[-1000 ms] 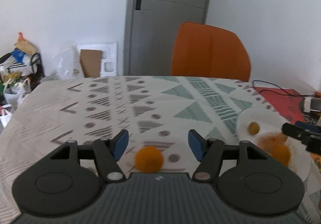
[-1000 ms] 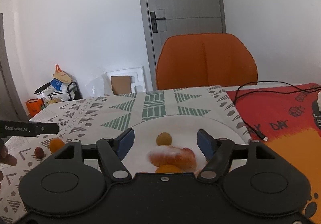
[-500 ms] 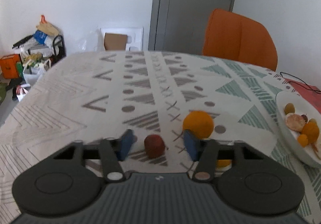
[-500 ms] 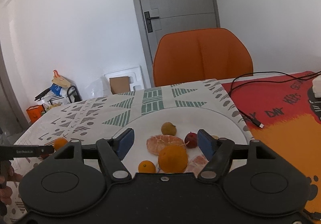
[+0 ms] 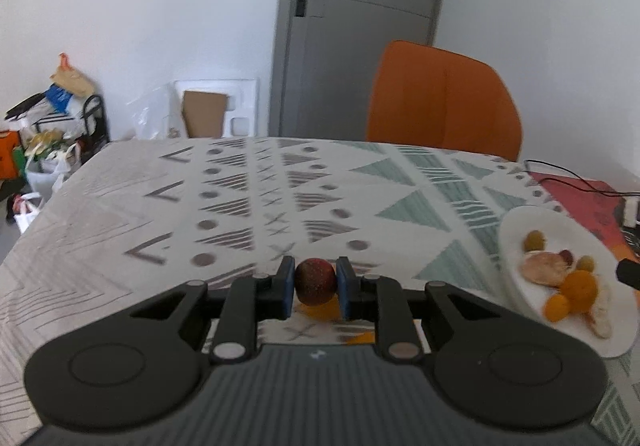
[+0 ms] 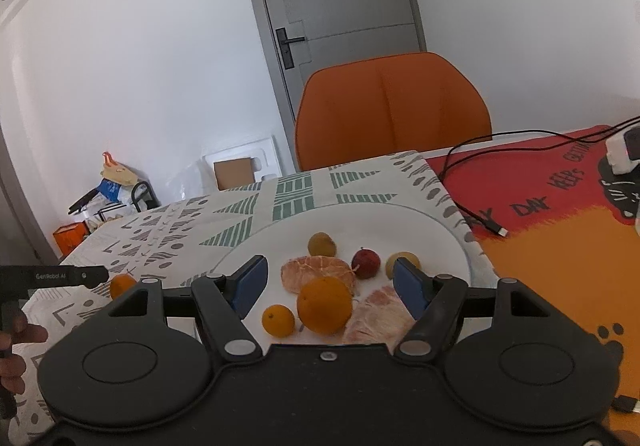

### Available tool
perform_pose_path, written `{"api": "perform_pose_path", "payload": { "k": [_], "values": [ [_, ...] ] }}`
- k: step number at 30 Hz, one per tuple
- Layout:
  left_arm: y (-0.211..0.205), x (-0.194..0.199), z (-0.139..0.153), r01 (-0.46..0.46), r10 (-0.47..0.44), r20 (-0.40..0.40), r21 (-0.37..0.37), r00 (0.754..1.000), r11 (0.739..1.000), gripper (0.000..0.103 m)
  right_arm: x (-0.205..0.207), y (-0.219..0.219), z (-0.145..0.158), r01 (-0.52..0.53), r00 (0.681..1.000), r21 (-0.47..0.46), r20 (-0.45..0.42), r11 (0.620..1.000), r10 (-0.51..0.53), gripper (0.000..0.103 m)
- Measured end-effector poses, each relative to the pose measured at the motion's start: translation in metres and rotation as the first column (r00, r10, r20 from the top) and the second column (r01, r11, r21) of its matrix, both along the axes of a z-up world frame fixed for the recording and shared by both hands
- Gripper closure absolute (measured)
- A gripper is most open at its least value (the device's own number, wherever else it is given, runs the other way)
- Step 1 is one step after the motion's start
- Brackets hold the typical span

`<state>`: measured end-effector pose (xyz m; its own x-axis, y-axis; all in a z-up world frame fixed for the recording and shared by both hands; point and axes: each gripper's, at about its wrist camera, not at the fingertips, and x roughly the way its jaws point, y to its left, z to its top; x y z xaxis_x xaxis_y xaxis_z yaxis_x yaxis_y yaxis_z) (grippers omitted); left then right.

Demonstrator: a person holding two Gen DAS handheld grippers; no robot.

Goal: Organize fruits
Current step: 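Carry the red fruit to the plate and open the left tool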

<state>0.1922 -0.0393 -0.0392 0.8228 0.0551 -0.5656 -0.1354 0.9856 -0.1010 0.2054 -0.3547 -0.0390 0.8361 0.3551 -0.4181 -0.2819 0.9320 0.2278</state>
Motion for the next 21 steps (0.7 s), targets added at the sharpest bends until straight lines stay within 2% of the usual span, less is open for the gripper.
{"api": "perform_pose_path", "payload": {
  "k": [11,21],
  "values": [
    [-0.062,0.009,0.013,0.147,-0.147,0.031,0.015,0.989,0.989,0.083,-0.015,-0.039,-0.002,0.066,0.998,0.042,0.005,0.997,-0.066,0.034],
    [-0.108,0.019,0.015,0.237,-0.238,0.034,0.036,0.971,0.971,0.083,-0.023,-0.068,-0.007,0.112,0.994,0.065,0.001,0.992,-0.112,0.034]
  ]
}}
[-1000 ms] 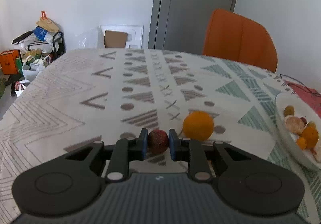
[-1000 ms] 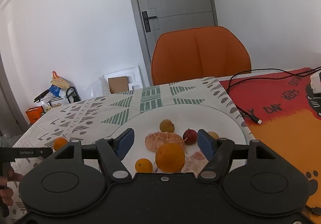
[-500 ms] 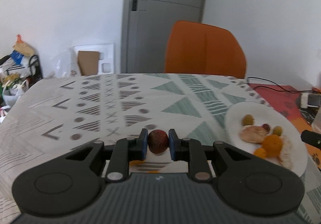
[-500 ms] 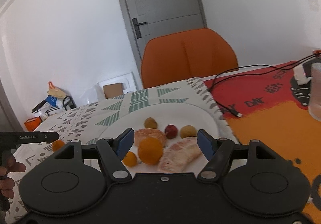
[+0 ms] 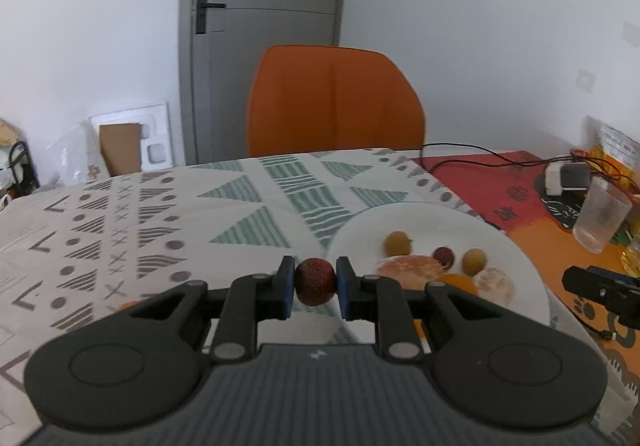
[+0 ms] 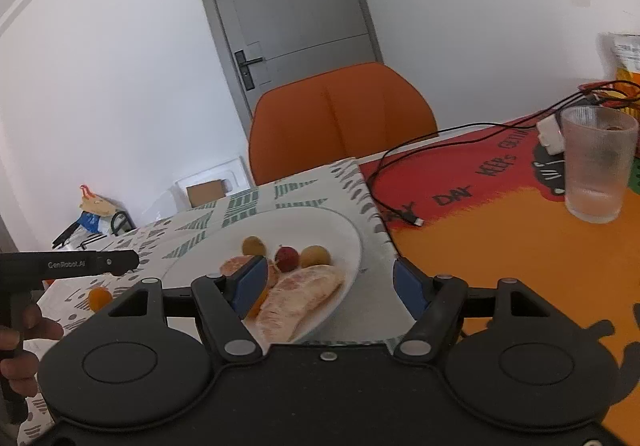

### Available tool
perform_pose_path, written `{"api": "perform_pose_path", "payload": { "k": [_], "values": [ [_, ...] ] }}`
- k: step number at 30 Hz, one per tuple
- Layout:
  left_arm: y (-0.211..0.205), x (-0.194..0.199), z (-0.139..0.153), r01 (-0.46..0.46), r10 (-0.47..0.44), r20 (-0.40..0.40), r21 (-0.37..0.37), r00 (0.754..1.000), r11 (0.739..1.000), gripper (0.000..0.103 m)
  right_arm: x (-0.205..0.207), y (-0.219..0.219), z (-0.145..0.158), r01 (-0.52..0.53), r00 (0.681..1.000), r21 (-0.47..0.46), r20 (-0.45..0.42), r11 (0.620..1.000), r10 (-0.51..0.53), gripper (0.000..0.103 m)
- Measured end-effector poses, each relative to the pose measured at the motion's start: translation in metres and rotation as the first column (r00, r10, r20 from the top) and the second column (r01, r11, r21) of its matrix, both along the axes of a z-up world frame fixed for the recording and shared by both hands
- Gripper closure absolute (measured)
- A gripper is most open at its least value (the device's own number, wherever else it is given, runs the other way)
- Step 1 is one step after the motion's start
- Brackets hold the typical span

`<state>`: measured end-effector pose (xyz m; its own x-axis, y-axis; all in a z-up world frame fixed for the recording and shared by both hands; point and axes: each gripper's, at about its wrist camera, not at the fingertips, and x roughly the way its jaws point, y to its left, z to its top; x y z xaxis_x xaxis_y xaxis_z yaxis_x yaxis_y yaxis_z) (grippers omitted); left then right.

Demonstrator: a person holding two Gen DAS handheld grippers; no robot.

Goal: Organize fruits
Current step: 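Carry the red fruit to the plate and open the left tool, then move both open tools back toward the remaining oranges on the cloth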

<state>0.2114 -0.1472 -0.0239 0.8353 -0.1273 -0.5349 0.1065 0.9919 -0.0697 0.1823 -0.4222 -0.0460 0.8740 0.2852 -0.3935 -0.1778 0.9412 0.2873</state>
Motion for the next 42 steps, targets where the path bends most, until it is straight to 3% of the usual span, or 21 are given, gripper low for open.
{"api": "perform_pose_path", "payload": {
  "k": [11,15,22,25,32,42],
  "values": [
    [-0.03,0.012,0.006,0.075,-0.075,0.012,-0.012,0.997,0.997,0.082,0.0,-0.01,-0.002,0.015,1.0,0.011,-0.006,1.0,-0.015,0.034],
    [-0.032,0.013,0.007,0.072,-0.072,-0.002,0.007,0.997,0.997,0.074,0.002,-0.006,-0.002,0.011,1.0,0.003,-0.013,1.0,-0.011,0.034],
    [-0.005,0.002,0.013,0.004,-0.004,0.024,0.005,1.0,1.0,0.033,0.0,0.009,0.007,-0.01,1.0,-0.019,0.0,1.0,0.01,0.034],
    [0.009,-0.004,0.018,-0.018,0.018,0.04,0.01,0.999,1.0,0.021,0.0,0.017,0.011,-0.022,1.0,-0.028,0.003,0.999,0.022,0.033],
    [0.04,-0.016,0.021,-0.069,0.069,0.028,0.004,0.997,0.998,0.013,-0.003,0.041,0.018,-0.055,0.998,-0.05,0.005,0.997,0.055,0.028],
    [0.076,-0.034,0.02,-0.093,0.093,0.04,-0.01,0.995,0.996,0.005,-0.01,0.073,0.025,-0.085,0.996,-0.044,0.008,0.995,0.085,0.006]
  ]
}}
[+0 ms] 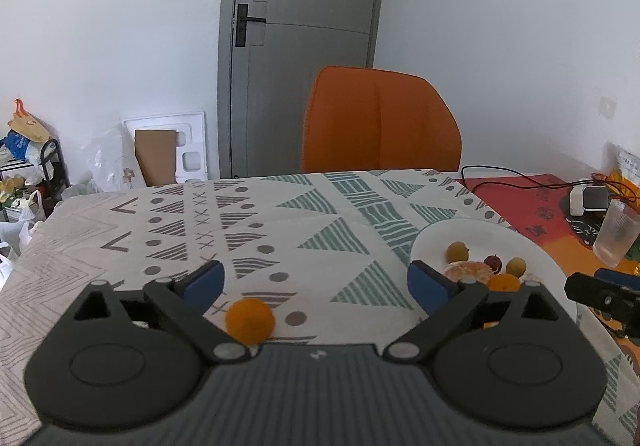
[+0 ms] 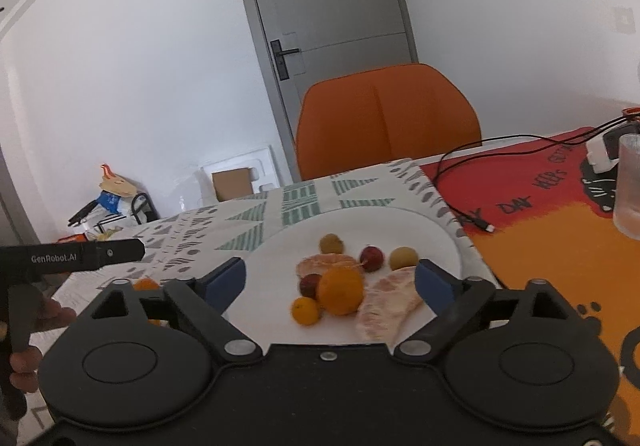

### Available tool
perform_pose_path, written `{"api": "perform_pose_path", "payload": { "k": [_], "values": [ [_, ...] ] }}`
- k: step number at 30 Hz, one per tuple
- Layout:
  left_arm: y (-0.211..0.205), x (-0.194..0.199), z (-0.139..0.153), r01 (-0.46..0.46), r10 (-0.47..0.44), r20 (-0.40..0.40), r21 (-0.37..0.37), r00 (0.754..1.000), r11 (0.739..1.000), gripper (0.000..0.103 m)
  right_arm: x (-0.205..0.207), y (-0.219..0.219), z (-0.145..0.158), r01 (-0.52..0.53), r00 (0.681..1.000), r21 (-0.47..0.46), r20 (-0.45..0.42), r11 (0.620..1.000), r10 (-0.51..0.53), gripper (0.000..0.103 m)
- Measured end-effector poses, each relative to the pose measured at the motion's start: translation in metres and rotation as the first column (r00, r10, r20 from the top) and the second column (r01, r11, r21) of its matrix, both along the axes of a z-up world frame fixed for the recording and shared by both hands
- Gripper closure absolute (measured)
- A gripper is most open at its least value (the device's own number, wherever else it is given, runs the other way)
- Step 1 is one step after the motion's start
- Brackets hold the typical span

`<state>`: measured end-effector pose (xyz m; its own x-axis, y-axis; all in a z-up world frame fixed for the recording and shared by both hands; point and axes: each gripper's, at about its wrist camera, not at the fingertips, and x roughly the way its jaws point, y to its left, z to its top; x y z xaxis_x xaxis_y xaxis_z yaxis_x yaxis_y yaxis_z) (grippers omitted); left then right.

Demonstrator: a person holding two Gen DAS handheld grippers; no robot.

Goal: Organize fruits
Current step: 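Move both open tools back toward the remaining oranges on the cloth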

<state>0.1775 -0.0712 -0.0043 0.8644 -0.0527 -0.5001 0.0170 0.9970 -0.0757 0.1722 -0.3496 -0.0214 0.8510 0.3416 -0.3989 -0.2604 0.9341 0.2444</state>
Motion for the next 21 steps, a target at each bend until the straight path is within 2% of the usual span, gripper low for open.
{"api": "perform_pose_path", "payload": {
  "k": [3,21],
  "values": [
    [0.008,-0.005,-0.001,-0.004,0.004,-0.001,-0.003,1.0,1.0,0.004,-0.001,0.008,0.001,-0.009,1.0,0.012,-0.004,1.0,0.009,0.0],
    [0.076,-0.031,-0.009,-0.115,0.114,-0.012,-0.035,0.993,0.993,0.003,0.002,0.07,-0.002,-0.121,0.992,-0.008,-0.047,0.993,0.12,0.0]
  ]
}}
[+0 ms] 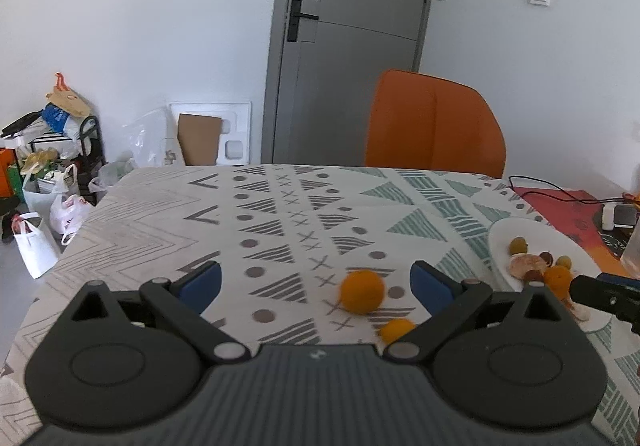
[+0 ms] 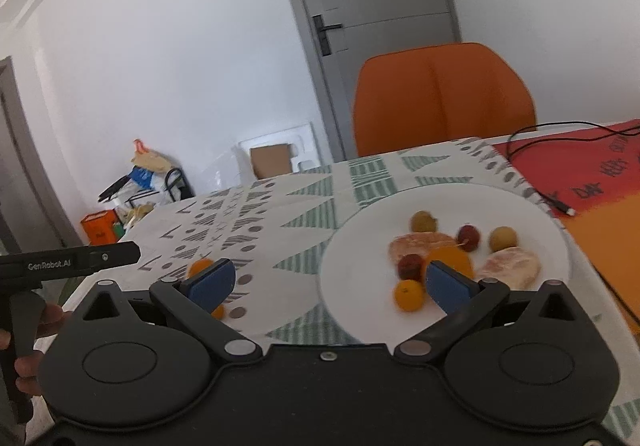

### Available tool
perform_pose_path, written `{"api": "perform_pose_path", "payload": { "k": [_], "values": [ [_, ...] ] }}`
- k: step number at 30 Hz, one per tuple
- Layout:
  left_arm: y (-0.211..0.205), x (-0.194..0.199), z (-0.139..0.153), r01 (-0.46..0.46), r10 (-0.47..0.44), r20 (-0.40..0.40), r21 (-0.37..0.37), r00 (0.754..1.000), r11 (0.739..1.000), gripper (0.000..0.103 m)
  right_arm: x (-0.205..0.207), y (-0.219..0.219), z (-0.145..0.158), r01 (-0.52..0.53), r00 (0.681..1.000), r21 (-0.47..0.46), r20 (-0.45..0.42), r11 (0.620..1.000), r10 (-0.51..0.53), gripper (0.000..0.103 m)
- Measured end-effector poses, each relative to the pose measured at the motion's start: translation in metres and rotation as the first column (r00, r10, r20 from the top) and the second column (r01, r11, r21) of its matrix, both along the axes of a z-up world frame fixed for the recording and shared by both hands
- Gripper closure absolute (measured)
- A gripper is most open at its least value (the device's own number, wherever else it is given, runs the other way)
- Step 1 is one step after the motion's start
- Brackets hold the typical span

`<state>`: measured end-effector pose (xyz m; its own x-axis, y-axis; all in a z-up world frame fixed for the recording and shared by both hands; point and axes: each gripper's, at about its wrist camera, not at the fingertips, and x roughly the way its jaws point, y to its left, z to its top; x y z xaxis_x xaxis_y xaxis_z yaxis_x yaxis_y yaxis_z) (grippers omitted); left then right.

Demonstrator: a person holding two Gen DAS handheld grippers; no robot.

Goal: Organize fruits
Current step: 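Move both open tools back toward the remaining oranges on the cloth, then grasp the small orange with the right tool while the left tool grasps the large orange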

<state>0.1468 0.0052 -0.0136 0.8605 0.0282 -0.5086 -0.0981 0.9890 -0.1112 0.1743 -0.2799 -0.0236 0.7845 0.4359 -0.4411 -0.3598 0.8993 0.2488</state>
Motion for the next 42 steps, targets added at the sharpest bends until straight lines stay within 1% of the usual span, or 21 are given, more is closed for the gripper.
{"api": "perform_pose_path", "payload": {
  "k": [5,7,9,11,15,19,21,23,28,29,30,32,33,34,36,39,42],
  "values": [
    [0.012,-0.005,-0.003,-0.005,0.005,-0.003,-0.001,1.0,1.0,0.003,0.003,0.02,-0.001,-0.046,0.999,-0.019,-0.006,0.999,0.045,0.0],
    [0.016,-0.005,-0.005,-0.007,0.007,-0.006,0.0,1.0,1.0,0.003,0.004,0.029,-0.001,-0.07,0.998,-0.028,-0.006,0.997,0.07,0.003],
    [0.021,-0.005,-0.007,-0.009,0.009,-0.011,-0.002,1.0,1.0,0.003,0.006,0.038,-0.002,-0.096,0.995,-0.044,-0.011,0.994,0.096,0.009],
    [0.025,-0.004,-0.009,-0.009,0.009,-0.013,-0.007,1.0,1.0,0.003,0.008,0.047,-0.003,-0.12,0.993,-0.055,-0.017,0.991,0.119,0.011],
    [0.033,-0.002,-0.014,-0.015,0.014,-0.02,-0.018,1.0,1.0,0.003,0.013,0.066,-0.009,-0.161,0.986,-0.071,-0.044,0.984,0.158,0.022],
    [0.041,-0.002,-0.019,-0.018,0.018,-0.017,-0.032,1.0,0.999,0.004,0.019,0.084,-0.015,-0.196,0.979,-0.082,-0.071,0.977,0.191,0.029],
    [0.046,-0.002,-0.021,-0.021,0.02,-0.018,-0.041,1.0,0.999,0.004,0.023,0.093,-0.019,-0.212,0.975,-0.087,-0.093,0.973,0.204,0.035],
    [0.051,-0.001,-0.023,-0.029,0.028,-0.022,-0.05,0.999,0.998,0.004,0.024,0.101,-0.022,-0.229,0.97,-0.093,-0.108,0.969,0.219,0.037],
    [0.061,0.001,-0.029,-0.036,0.035,-0.025,-0.073,0.999,0.997,0.006,0.03,0.119,-0.028,-0.26,0.961,-0.109,-0.125,0.959,0.247,0.038],
    [0.062,0.002,-0.029,-0.035,0.034,-0.026,-0.073,0.999,0.997,0.006,0.032,0.121,-0.03,-0.265,0.959,-0.11,-0.13,0.958,0.251,0.04],
    [0.063,0.003,-0.03,-0.033,0.031,-0.027,-0.076,0.999,0.997,0.006,0.035,0.125,-0.034,-0.276,0.955,-0.113,-0.14,0.954,0.26,0.056],
    [0.063,0.005,-0.031,-0.027,0.024,-0.031,-0.082,0.999,0.996,0.008,0.043,0.131,-0.043,-0.293,0.946,-0.125,-0.185,0.948,0.267,0.081],
    [0.062,0.006,-0.031,-0.023,0.02,-0.031,-0.081,0.999,0.996,0.01,0.043,0.131,-0.044,-0.278,0.952,-0.131,-0.167,0.951,0.255,0.081],
    [0.062,0.007,-0.031,-0.018,0.016,-0.028,-0.079,0.999,0.997,0.011,0.043,0.131,-0.042,-0.278,0.953,-0.137,-0.165,0.951,0.254,0.081],
    [0.059,0.01,-0.031,-0.012,0.011,-0.024,-0.075,1.0,0.997,0.012,0.042,0.127,-0.037,-0.282,0.952,-0.119,-0.156,0.952,0.262,0.081],
    [0.055,0.015,-0.032,-0.01,0.008,-0.025,-0.083,1.0,0.997,0.019,0.04,0.122,-0.031,-0.266,0.959,-0.129,-0.138,0.955,0.248,0.081],
    [0.049,0.022,-0.034,0.009,-0.012,-0.032,-0.088,0.999,0.996,0.022,0.04,0.115,-0.026,-0.254,0.963,-0.124,-0.13,0.959,0.238,0.081]
  ]
}}
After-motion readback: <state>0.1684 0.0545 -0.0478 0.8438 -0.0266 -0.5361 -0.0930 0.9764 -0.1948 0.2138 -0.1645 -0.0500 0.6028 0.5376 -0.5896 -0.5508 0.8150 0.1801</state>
